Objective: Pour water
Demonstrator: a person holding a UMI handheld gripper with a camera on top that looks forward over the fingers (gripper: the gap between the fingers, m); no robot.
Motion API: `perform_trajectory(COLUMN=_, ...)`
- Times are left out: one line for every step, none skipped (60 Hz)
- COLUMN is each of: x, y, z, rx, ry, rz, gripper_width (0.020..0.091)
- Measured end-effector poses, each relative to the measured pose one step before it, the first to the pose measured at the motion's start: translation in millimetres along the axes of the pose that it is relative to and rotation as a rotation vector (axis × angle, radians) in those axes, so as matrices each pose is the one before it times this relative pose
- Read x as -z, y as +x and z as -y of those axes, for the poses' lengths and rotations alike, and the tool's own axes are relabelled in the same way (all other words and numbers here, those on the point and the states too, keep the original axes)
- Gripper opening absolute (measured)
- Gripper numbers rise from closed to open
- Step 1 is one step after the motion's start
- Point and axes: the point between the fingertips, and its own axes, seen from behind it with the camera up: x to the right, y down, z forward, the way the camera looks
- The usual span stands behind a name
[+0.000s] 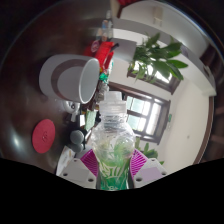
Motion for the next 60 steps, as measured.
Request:
perform_trajectory(x=-1.90, y=1.21, z=2.69, rx=0.0435, ry=0.00315, rz=-0.01007, gripper_width=0.0368)
perform_trajectory(x=-2.00, y=0.91, z=2.23, rx=0.0432, ry=0.00128, rz=-0.00986, gripper_width=0.0367)
perform_trajectory(x=-1.78, y=1.16, z=1.90, rx=0.0431, ry=0.00003, rz=-0.00820, gripper_width=0.0367)
perform_trajectory(x=-1.83, y=0.86, z=1.65, rx=0.0396, ry=0.00227, rz=-0.00874, gripper_width=0.0366)
perform_trajectory(x=-1.65, y=1.16, z=2.52, rx=0.0347, ry=0.00447, rz=-0.00928, gripper_width=0.0324)
perform_trajectory(x=-4.43, y=0.44, z=1.10, rx=0.0291, ry=0.00605, rz=-0.00834, gripper_width=0.0366)
perform_trajectory(x=0.05, y=2.48, z=2.77, rx=0.0262, ry=0.00338, rz=-0.00678, gripper_width=0.0364)
perform_trajectory(x=-0.90, y=1.18, z=1.37, rx=0.0234, ry=0.00064, rz=-0.00765, gripper_width=0.0365)
perform_trajectory(x=-0.85, y=1.26, z=0.97, rx=0.0200, ry=-0.00040, rz=-0.00795, gripper_width=0.0366)
perform_trajectory(x=-0.91, y=1.73, z=0.11, rx=0.0166, ry=-0.00226, rz=-0.00878, gripper_width=0.0328)
perform_trajectory(x=-0.47, y=2.42, z=0.20, rx=0.0106, ry=-0.00403, rz=-0.00842, gripper_width=0.0332)
perform_trajectory(x=-0.23, y=1.74, z=0.18, rx=0.0075, ry=-0.00357, rz=-0.00552, gripper_width=0.0367)
perform_trajectory(x=-0.26, y=1.05, z=0.07, rx=0.0056, ry=-0.00231, rz=-0.00238, gripper_width=0.0367)
perform_trajectory(x=-1.94, y=0.32, z=-0.64, rx=0.0029, ry=0.00009, rz=-0.00128, gripper_width=0.0330)
perform_trajectory(x=-0.62, y=0.06, z=-0.24, rx=0.0007, ry=-0.00035, rz=0.00084, gripper_width=0.0334)
perform_trajectory(x=0.25, y=0.20, z=0.16, rx=-0.0005, ry=-0.00134, rz=0.00050, gripper_width=0.0365)
perform_trajectory(x=0.57, y=0.07, z=0.48, rx=-0.0021, ry=0.00021, rz=0.00108, gripper_width=0.0366)
perform_trajectory(x=0.22, y=-0.14, z=0.52, rx=-0.0031, ry=0.00055, rz=0.00104, gripper_width=0.0334)
perform_trajectory(x=0.42, y=-0.14, z=0.41, rx=-0.0030, ry=0.00008, rz=0.00032, gripper_width=0.0334)
perform_trajectory(x=0.61, y=-0.08, z=0.61, rx=-0.0015, ry=0.00124, rz=0.00008, gripper_width=0.0333)
perform_trajectory(x=0.19, y=-0.36, z=-0.01, rx=-0.0014, ry=0.00277, rz=-0.00122, gripper_width=0.0333)
perform_trajectory(x=0.89, y=0.61, z=0.79, rx=-0.0009, ry=0.00204, rz=-0.00133, gripper_width=0.0332)
perform_trajectory(x=1.01, y=0.26, z=0.27, rx=-0.0021, ry=0.00154, rz=-0.00147, gripper_width=0.0333)
perform_trajectory(x=0.98, y=0.56, z=0.06, rx=-0.0071, ry=0.00186, rz=-0.00088, gripper_width=0.0335)
perform_trajectory(x=1.01, y=0.75, z=0.33, rx=-0.0152, ry=0.00396, rz=-0.00062, gripper_width=0.0338)
perform_trajectory(x=0.36, y=-0.35, z=0.68, rx=-0.0240, ry=0.00813, rz=0.00198, gripper_width=0.0366)
perform_trajectory(x=1.03, y=0.54, z=-0.60, rx=-0.0296, ry=0.00273, rz=0.00091, gripper_width=0.0368)
perform_trajectory(x=1.50, y=1.06, z=-0.98, rx=-0.0332, ry=0.00066, rz=0.00227, gripper_width=0.0368)
perform_trajectory(x=1.54, y=0.84, z=-1.63, rx=-0.0383, ry=-0.00178, rz=0.00446, gripper_width=0.0367)
perform_trajectory(x=1.15, y=0.16, z=-2.24, rx=-0.0449, ry=-0.00393, rz=0.00790, gripper_width=0.0368)
perform_trajectory(x=1.25, y=0.02, z=-2.38, rx=-0.0535, ry=-0.00503, rz=0.01212, gripper_width=0.0370)
perform_trajectory(x=1.33, y=-0.54, z=-2.16, rx=-0.0625, ry=-0.00361, rz=0.01656, gripper_width=0.0369)
perform_trajectory(x=0.47, y=-3.03, z=-1.39, rx=-0.0679, ry=-0.00666, rz=0.01044, gripper_width=0.0369)
perform_trajectory(x=1.45, y=-0.08, z=-1.01, rx=-0.0746, ry=0.01256, rz=0.02766, gripper_width=0.0366)
perform_trajectory(x=1.46, y=-1.20, z=-1.10, rx=-0.0768, ry=-0.00106, rz=0.02045, gripper_width=0.0366)
perform_trajectory(x=1.71, y=-0.42, z=-1.68, rx=-0.0778, ry=-0.00439, rz=0.01712, gripper_width=0.0367)
perform_trajectory(x=1.71, y=0.58, z=-2.36, rx=-0.0779, ry=-0.00787, rz=0.01390, gripper_width=0.0375)
perform_trajectory(x=1.47, y=0.99, z=-2.33, rx=-0.0767, ry=-0.00792, rz=0.01278, gripper_width=0.0376)
perform_trajectory(x=1.88, y=0.96, z=-1.28, rx=-0.0753, ry=-0.00260, rz=0.01687, gripper_width=0.0376)
perform_trajectory(x=0.89, y=0.40, z=-0.41, rx=-0.0794, ry=0.00099, rz=0.01490, gripper_width=0.0378)
perform_trajectory(x=0.91, y=0.22, z=0.04, rx=-0.0787, ry=0.00303, rz=0.01571, gripper_width=0.0379)
perform_trajectory(x=-2.78, y=-9.16, z=1.23, rx=-0.0771, ry=-0.00280, rz=-0.01088, gripper_width=0.0377)
perform_trajectory(x=1.46, y=6.08, z=-4.62, rx=-0.0756, ry=0.01360, rz=0.04095, gripper_width=0.0377)
perform_trajectory(x=0.90, y=0.63, z=-0.52, rx=-0.0755, ry=0.00135, rz=0.01798, gripper_width=0.0377)
perform_trajectory(x=1.12, y=0.46, z=-1.00, rx=-0.0745, ry=-0.00034, rz=0.01427, gripper_width=0.0377)
perform_trajectory(x=0.51, y=0.13, z=0.18, rx=-0.0734, ry=0.00177, rz=0.01423, gripper_width=0.0375)
perform_trajectory(x=-0.08, y=-0.30, z=0.01, rx=-0.0719, ry=0.00493, rz=0.01520, gripper_width=0.0375)
perform_trajectory(x=0.21, y=-0.57, z=0.67, rx=-0.0699, ry=0.00547, rz=0.01490, gripper_width=0.0376)
perform_trajectory(x=1.02, y=-6.71, z=0.88, rx=-0.0693, ry=0.00237, rz=0.00553, gripper_width=0.0376)
perform_trajectory(x=-3.85, y=0.95, z=-3.92, rx=-0.0645, ry=0.00660, rz=0.01851, gripper_width=0.0376)
perform_trajectory(x=-1.46, y=0.03, z=-0.54, rx=-0.0649, ry=0.00267, rz=0.01391, gripper_width=0.0376)
perform_trajectory(x=-1.19, y=0.56, z=-1.69, rx=-0.0640, ry=0.00105, rz=0.01244, gripper_width=0.0376)
perform_trajectory(x=-1.22, y=0.22, z=-2.37, rx=-0.0611, ry=-0.00271, rz=0.01323, gripper_width=0.0375)
perform_trajectory(x=-1.27, y=0.88, z=-3.04, rx=-0.0561, ry=-0.00378, rz=0.01229, gripper_width=0.0376)
perform_trajectory(x=-0.98, y=1.06, z=-2.50, rx=-0.0524, ry=-0.00269, rz=0.01077, gripper_width=0.0375)
perform_trajectory(x=-0.73, y=1.75, z=-2.37, rx=-0.0486, ry=-0.00025, rz=0.00896, gripper_width=0.0375)
perform_trajectory(x=5.50, y=-12.46, z=1.13, rx=-0.0375, ry=-0.00335, rz=-0.00993, gripper_width=0.0376)
perform_trajectory(x=-3.42, y=11.75, z=-3.11, rx=-0.0325, ry=0.00601, rz=0.01965, gripper_width=0.0376)
perform_trajectory(x=0.11, y=2.42, z=-1.65, rx=-0.0243, ry=0.00363, rz=0.00772, gripper_width=0.0376)
perform_trajectory(x=-0.41, y=2.63, z=-1.51, rx=-0.0199, ry=0.00444, rz=0.00527, gripper_width=0.0375)
